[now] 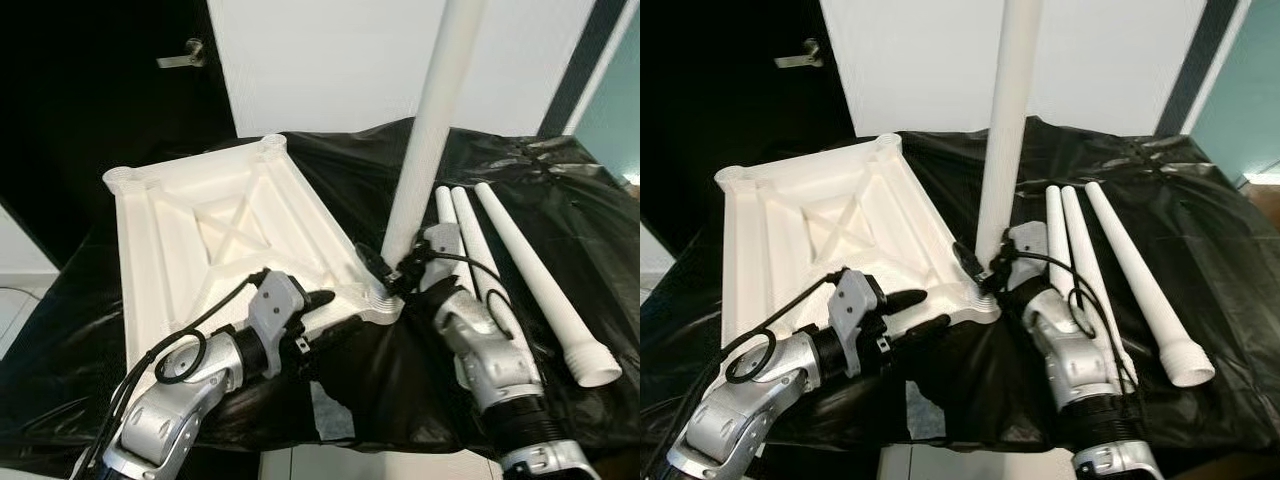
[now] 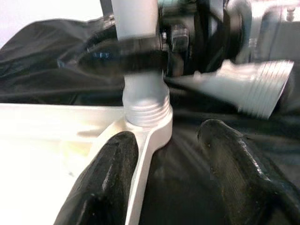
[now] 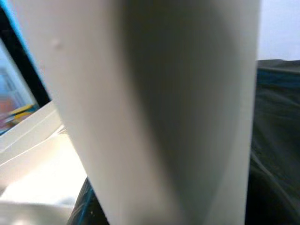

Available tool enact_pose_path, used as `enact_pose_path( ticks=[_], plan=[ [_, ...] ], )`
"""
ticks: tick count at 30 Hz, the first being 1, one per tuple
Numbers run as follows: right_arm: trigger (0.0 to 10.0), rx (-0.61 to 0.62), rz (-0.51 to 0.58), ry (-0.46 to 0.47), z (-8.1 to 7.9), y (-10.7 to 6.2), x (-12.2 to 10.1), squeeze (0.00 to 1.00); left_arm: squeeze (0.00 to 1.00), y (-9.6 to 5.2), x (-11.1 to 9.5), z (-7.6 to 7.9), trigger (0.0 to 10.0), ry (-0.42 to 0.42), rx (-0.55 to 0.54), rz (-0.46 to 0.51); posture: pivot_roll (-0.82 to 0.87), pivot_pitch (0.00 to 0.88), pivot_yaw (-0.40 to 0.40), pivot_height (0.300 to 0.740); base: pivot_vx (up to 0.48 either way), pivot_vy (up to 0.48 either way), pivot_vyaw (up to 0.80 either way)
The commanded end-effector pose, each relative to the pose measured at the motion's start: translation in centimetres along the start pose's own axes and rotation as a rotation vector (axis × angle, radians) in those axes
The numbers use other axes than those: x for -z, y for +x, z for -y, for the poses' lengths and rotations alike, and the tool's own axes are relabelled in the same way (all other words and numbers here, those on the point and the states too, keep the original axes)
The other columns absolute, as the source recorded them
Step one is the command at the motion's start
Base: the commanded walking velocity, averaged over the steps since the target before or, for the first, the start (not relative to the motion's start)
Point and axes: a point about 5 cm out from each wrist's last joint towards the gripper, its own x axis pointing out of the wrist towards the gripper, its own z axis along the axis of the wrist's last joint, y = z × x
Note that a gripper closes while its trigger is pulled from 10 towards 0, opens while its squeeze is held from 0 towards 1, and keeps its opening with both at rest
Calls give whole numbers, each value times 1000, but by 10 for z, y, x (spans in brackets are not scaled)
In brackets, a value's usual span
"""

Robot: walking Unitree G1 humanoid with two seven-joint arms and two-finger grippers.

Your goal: Building children table

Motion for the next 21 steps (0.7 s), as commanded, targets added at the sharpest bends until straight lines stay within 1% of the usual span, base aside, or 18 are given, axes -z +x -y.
enact_pose_path(
  ticks=[1,2,3,4,5,6,7,8,9,11,14,16,19,20,21],
  plan=[
    [10000,4,-79,50,9,-10,15,0,0,1,8,6,10000,31,106,-61,25,0,12,740,0,0,0],
    [10000,4,-79,50,9,-10,15,0,0,1,8,6,10000,31,106,-61,25,0,12,740,0,0,0],
    [10000,-34,-81,51,9,-11,15,0,0,3,15,5,10000,51,85,-106,27,0,12,740,0,0,0],
    [10000,-34,-81,51,9,-11,15,0,0,3,15,5,10000,51,85,-106,27,0,12,740,0,0,0],
    [10000,-64,-83,57,7,-12,14,0,0,4,21,1,10000,67,45,-146,28,0,12,740,0,0,0],
    [10000,-95,-86,59,6,-12,14,0,0,6,28,-5,10000,72,-21,-194,31,0,11,740,0,0,0],
    [10000,-95,-86,59,6,-12,14,0,0,6,28,-5,10000,72,-21,-194,31,0,11,740,0,0,0],
    [10000,-125,-86,64,5,-13,13,0,0,7,33,-11,10000,74,-71,-228,32,0,10,740,0,0,0],
    [10000,-125,-86,64,5,-13,13,0,0,7,33,-11,10000,74,-71,-228,32,0,10,740,0,0,0],
    [10000,-155,-89,69,4,-13,13,0,0,9,42,-22,10000,61,-163,-296,35,0,9,740,0,0,0],
    [10000,-155,-89,69,4,-13,13,0,0,9,42,-22,10000,61,-163,-296,35,0,9,740,0,0,0],
    [10000,-184,-91,77,3,-12,13,0,0,11,44,-33,10000,64,-258,-334,33,0,11,740,0,0,0],
    [10000,-195,-90,80,3,-12,13,0,0,11,45,-36,10000,64,-280,-342,33,0,11,740,0,0,0],
    [10000,-203,-89,80,3,-12,12,0,0,10,45,-38,6314,77,-285,-352,30,0,17,740,0,0,0],
    [10000,-205,-87,78,4,-13,12,0,0,10,45,-38,0,86,-275,-355,29,0,20,740,0,0,0]
  ],
)
